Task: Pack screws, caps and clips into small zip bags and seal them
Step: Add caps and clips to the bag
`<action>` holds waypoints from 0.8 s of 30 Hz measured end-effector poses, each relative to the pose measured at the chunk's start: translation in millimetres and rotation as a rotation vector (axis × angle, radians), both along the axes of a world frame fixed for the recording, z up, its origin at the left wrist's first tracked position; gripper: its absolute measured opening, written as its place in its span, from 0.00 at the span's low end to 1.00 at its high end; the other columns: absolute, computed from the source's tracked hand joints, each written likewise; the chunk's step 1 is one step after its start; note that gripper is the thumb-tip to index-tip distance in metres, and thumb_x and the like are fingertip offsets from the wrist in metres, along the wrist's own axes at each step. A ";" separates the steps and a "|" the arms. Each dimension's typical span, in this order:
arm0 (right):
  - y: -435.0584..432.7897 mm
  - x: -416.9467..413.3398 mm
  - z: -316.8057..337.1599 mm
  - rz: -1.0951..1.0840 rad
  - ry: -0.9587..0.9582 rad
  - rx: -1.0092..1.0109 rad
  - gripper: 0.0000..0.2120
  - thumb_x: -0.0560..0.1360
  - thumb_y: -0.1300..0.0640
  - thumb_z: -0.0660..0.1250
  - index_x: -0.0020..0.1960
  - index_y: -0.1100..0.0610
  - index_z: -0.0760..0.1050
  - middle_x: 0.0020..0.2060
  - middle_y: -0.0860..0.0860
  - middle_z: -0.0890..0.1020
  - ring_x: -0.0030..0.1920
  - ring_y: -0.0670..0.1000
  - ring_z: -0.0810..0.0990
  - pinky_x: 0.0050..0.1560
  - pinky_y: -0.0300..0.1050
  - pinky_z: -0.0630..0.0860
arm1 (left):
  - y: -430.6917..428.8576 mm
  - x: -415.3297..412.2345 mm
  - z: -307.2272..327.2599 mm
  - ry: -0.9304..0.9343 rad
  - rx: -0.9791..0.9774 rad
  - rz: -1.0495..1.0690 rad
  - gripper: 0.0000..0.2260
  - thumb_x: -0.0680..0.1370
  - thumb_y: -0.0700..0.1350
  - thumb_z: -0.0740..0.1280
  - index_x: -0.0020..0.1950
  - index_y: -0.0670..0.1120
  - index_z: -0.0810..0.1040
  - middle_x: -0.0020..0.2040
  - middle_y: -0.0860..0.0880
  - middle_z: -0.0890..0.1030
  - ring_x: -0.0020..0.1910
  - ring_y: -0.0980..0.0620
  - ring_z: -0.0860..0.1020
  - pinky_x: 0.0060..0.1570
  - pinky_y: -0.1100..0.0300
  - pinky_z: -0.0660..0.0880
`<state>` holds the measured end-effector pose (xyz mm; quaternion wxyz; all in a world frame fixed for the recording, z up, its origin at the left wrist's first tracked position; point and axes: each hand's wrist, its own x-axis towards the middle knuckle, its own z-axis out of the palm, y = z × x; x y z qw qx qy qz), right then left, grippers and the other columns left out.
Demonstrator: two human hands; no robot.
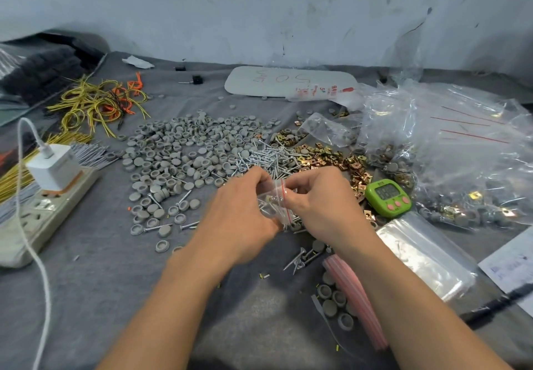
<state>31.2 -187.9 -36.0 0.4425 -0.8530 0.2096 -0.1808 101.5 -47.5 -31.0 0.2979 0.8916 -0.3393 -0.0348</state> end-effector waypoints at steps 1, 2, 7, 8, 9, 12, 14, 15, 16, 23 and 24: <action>2.1 0.9 0.5 0.020 -0.002 0.016 0.05 0.76 0.49 0.76 0.41 0.47 0.87 0.26 0.46 0.82 0.22 0.41 0.70 0.25 0.38 0.66 | 0.2 0.1 0.6 0.010 -0.012 -0.003 0.21 0.67 0.53 0.80 0.51 0.60 0.71 0.47 0.60 0.78 0.42 0.65 0.74 0.33 0.70 0.63; 4.4 1.5 1.8 0.050 -0.010 0.049 0.05 0.76 0.49 0.76 0.42 0.47 0.88 0.27 0.46 0.83 0.23 0.41 0.71 0.25 0.37 0.67 | 0.7 0.3 1.0 0.019 -0.027 -0.005 0.21 0.66 0.52 0.81 0.50 0.59 0.71 0.46 0.60 0.79 0.41 0.65 0.75 0.32 0.70 0.64; -2.2 -4.9 8.2 0.051 -0.082 0.082 0.05 0.78 0.53 0.73 0.47 0.45 0.87 0.32 0.42 0.86 0.26 0.42 0.77 0.30 0.42 0.76 | 4.9 2.0 3.6 0.038 -0.128 0.020 0.17 0.68 0.51 0.80 0.48 0.57 0.73 0.41 0.61 0.79 0.43 0.73 0.74 0.37 0.76 0.68; -10.4 -7.1 8.7 -0.028 -0.093 0.028 0.04 0.79 0.53 0.73 0.48 0.46 0.87 0.32 0.41 0.85 0.27 0.44 0.79 0.31 0.43 0.80 | 5.7 2.2 4.1 0.039 -0.139 0.035 0.16 0.69 0.53 0.80 0.47 0.57 0.74 0.42 0.61 0.79 0.43 0.73 0.74 0.36 0.74 0.68; -19.8 -10.5 8.9 -0.109 -0.079 -0.053 0.04 0.79 0.53 0.73 0.49 0.47 0.87 0.33 0.40 0.85 0.30 0.45 0.81 0.31 0.39 0.80 | 6.7 2.3 4.6 0.040 -0.145 0.048 0.16 0.69 0.54 0.79 0.47 0.57 0.73 0.42 0.61 0.79 0.43 0.71 0.74 0.35 0.73 0.67; -41.6 -19.9 8.8 -0.246 0.104 -0.239 0.08 0.80 0.57 0.71 0.54 0.47 0.86 0.43 0.42 0.86 0.34 0.40 0.79 0.37 0.29 0.74 | 8.4 3.0 5.7 0.035 -0.149 0.061 0.16 0.70 0.55 0.79 0.46 0.57 0.73 0.42 0.61 0.79 0.40 0.67 0.74 0.35 0.70 0.63; -45.5 -21.2 5.4 -0.225 0.258 -0.289 0.13 0.79 0.62 0.69 0.55 0.47 0.86 0.54 0.48 0.86 0.46 0.48 0.81 0.53 0.41 0.78 | 9.0 3.1 6.5 0.039 -0.160 0.064 0.16 0.70 0.55 0.79 0.46 0.57 0.73 0.43 0.62 0.79 0.40 0.68 0.74 0.36 0.69 0.63; -44.2 -20.3 4.1 -0.201 0.326 -0.323 0.15 0.78 0.63 0.69 0.56 0.46 0.86 0.58 0.51 0.85 0.51 0.54 0.81 0.58 0.48 0.79 | 9.1 2.8 6.8 0.041 -0.161 0.067 0.15 0.70 0.55 0.79 0.46 0.58 0.74 0.43 0.62 0.80 0.41 0.68 0.74 0.36 0.70 0.63; -41.8 -19.0 3.3 -0.178 0.376 -0.362 0.15 0.77 0.62 0.71 0.56 0.44 0.85 0.59 0.53 0.84 0.54 0.58 0.80 0.60 0.52 0.77 | 9.1 2.3 6.9 0.043 -0.158 0.068 0.15 0.70 0.55 0.79 0.46 0.58 0.74 0.43 0.62 0.80 0.41 0.69 0.75 0.37 0.70 0.63; -31.8 -13.3 0.4 -0.142 0.390 -0.586 0.08 0.80 0.50 0.71 0.58 0.46 0.84 0.52 0.50 0.82 0.59 0.54 0.72 0.65 0.53 0.64 | 8.0 1.7 4.2 0.034 -0.110 0.068 0.15 0.71 0.53 0.79 0.48 0.58 0.74 0.47 0.61 0.80 0.45 0.67 0.75 0.38 0.71 0.64; -31.6 -12.5 0.6 -0.144 0.394 -0.587 0.08 0.80 0.49 0.71 0.57 0.46 0.83 0.53 0.50 0.83 0.60 0.54 0.73 0.67 0.53 0.63 | 7.8 1.9 3.8 0.032 -0.104 0.067 0.15 0.71 0.53 0.79 0.48 0.58 0.74 0.47 0.61 0.80 0.45 0.67 0.75 0.38 0.71 0.64</action>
